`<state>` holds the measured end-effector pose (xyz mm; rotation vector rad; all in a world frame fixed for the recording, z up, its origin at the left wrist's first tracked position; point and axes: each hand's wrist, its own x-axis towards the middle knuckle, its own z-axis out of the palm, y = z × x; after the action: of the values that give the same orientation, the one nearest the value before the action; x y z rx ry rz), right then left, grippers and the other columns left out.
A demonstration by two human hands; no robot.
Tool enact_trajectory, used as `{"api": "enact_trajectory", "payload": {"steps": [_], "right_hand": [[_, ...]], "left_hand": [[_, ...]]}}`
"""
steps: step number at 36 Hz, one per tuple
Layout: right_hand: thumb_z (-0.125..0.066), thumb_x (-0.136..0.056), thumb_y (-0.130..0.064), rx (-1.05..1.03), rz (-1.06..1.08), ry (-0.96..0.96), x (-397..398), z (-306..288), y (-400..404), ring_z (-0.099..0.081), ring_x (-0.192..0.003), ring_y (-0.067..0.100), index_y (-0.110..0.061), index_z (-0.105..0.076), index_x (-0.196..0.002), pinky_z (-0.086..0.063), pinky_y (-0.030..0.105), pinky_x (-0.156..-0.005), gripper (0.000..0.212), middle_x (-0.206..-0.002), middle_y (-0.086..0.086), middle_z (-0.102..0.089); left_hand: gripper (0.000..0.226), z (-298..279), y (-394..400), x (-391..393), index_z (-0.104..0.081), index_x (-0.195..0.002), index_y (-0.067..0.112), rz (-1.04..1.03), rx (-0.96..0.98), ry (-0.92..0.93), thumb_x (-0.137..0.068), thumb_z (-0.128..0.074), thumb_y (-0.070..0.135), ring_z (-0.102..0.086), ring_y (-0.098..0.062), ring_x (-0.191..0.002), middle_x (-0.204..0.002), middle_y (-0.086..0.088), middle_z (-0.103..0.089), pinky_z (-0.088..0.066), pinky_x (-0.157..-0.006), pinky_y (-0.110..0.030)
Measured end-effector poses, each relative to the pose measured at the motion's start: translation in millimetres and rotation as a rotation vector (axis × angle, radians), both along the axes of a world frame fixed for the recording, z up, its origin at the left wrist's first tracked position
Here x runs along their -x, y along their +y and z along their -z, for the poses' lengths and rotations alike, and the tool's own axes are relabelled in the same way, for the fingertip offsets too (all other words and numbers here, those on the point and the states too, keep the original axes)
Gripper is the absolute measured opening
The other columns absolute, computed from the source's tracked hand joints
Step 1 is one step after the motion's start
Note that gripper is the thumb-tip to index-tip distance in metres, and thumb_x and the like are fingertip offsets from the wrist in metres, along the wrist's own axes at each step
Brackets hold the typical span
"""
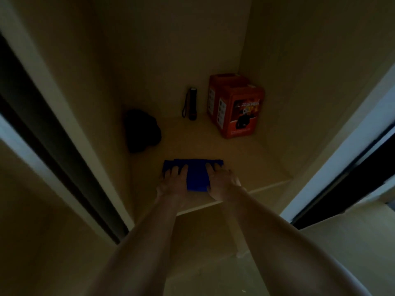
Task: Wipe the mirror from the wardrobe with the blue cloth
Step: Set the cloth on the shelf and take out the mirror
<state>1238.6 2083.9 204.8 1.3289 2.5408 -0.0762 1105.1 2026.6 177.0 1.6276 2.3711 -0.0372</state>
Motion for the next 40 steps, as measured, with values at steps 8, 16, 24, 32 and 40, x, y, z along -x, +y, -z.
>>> {"api": "enact_trajectory", "payload": {"steps": [8, 16, 24, 32, 40], "right_hand": [[-0.055, -0.09, -0.015, -0.066, -0.075, 0.13, -16, -18, -42, -0.035, -0.129, 0.029, -0.013, -0.019, -0.148, -0.036, 0.038, -0.103, 0.069, -0.145, 0.011, -0.034], [-0.05, -0.093, -0.011, -0.131, -0.193, 0.298, -17, -38, -107, -0.048, -0.111, 0.025, -0.013, -0.042, -0.132, -0.042, 0.033, -0.08, 0.041, -0.124, 0.008, -0.052], [-0.048, -0.088, 0.001, -0.114, -0.273, 0.399, 23, -74, -161, -0.053, -0.094, 0.024, -0.012, -0.051, -0.117, -0.037, 0.033, -0.06, 0.031, -0.107, 0.007, -0.057], [-0.047, -0.093, -0.006, 0.013, -0.201, 0.434, 77, -79, -204, -0.056, -0.074, 0.019, -0.015, -0.057, -0.117, -0.044, 0.031, -0.051, 0.028, -0.087, -0.001, -0.057], [-0.045, -0.096, -0.014, 0.156, 0.012, 0.479, 133, -70, -227, -0.059, -0.097, 0.025, -0.02, -0.016, -0.149, -0.045, 0.031, -0.058, 0.061, -0.129, 0.008, -0.05]], "left_hand": [[0.064, -22, -64, -21, -0.012, -0.147, 0.024, -0.076, -0.191, 0.027, -0.093, -0.046, 0.02, -0.029, -0.026, -0.133, -0.152, -0.004, -0.021, -0.036, -0.102, -0.039], [0.046, -36, -145, -33, -0.032, -0.137, 0.024, -0.181, -0.351, 0.039, -0.093, -0.044, 0.02, -0.044, -0.02, -0.119, -0.132, -0.001, -0.042, -0.043, -0.092, -0.034], [0.033, -69, -207, -3, -0.048, -0.128, 0.023, -0.251, -0.414, 0.039, -0.097, -0.039, 0.026, -0.047, -0.017, -0.116, -0.125, 0.002, -0.048, -0.047, -0.086, -0.034], [0.032, -69, -253, 46, -0.051, -0.123, 0.022, -0.232, -0.426, 0.065, -0.097, -0.035, 0.031, -0.048, -0.017, -0.109, -0.117, 0.002, -0.051, -0.046, -0.081, -0.031], [0.03, -55, -285, 105, -0.052, -0.119, 0.019, -0.237, -0.353, 0.105, -0.097, -0.034, 0.029, -0.05, -0.019, -0.108, -0.117, -0.001, -0.052, -0.043, -0.074, -0.03]]}}
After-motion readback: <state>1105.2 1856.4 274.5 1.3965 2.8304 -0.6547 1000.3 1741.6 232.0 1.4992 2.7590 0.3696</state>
